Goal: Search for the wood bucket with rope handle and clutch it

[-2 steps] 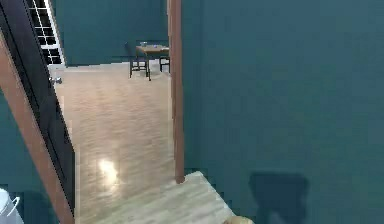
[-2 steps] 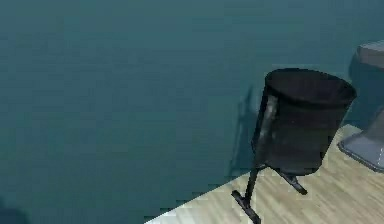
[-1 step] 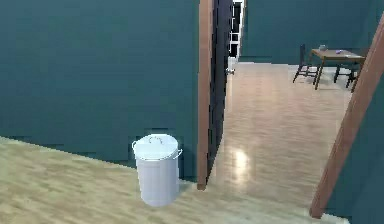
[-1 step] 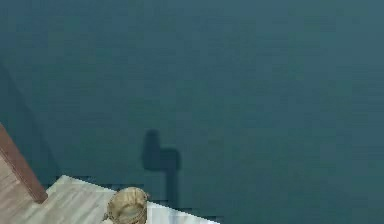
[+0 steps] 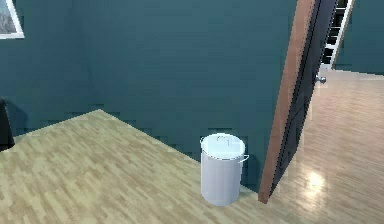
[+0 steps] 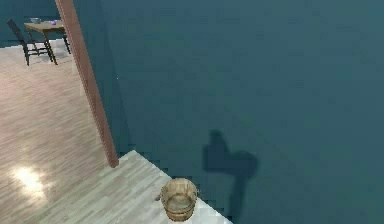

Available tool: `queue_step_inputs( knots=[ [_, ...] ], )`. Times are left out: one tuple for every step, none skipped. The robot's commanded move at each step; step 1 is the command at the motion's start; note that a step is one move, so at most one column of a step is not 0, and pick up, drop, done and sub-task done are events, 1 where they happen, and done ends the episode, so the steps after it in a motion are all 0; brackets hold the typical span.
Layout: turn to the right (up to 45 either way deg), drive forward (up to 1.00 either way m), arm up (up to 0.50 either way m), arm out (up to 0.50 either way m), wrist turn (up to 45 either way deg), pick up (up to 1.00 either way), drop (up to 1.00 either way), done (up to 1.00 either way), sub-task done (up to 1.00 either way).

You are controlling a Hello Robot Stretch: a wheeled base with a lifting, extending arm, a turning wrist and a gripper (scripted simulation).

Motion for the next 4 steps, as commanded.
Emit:
queue_step_inputs(
  knots=[
    [0.0, 0.00, 0.24, 0.00, 0.0, 0.00, 0.00, 0.00, 0.00],
    [0.0, 0.00, 0.00, 0.46, 0.0, 0.00, 0.00, 0.00, 0.00],
    [0.0, 0.00, 0.00, 0.00, 45.0, 0.00, 0.00, 0.00, 0.00],
    [0.0, 0.00, 0.00, 0.00, 45.0, 0.00, 0.00, 0.00, 0.00]
  ],
)
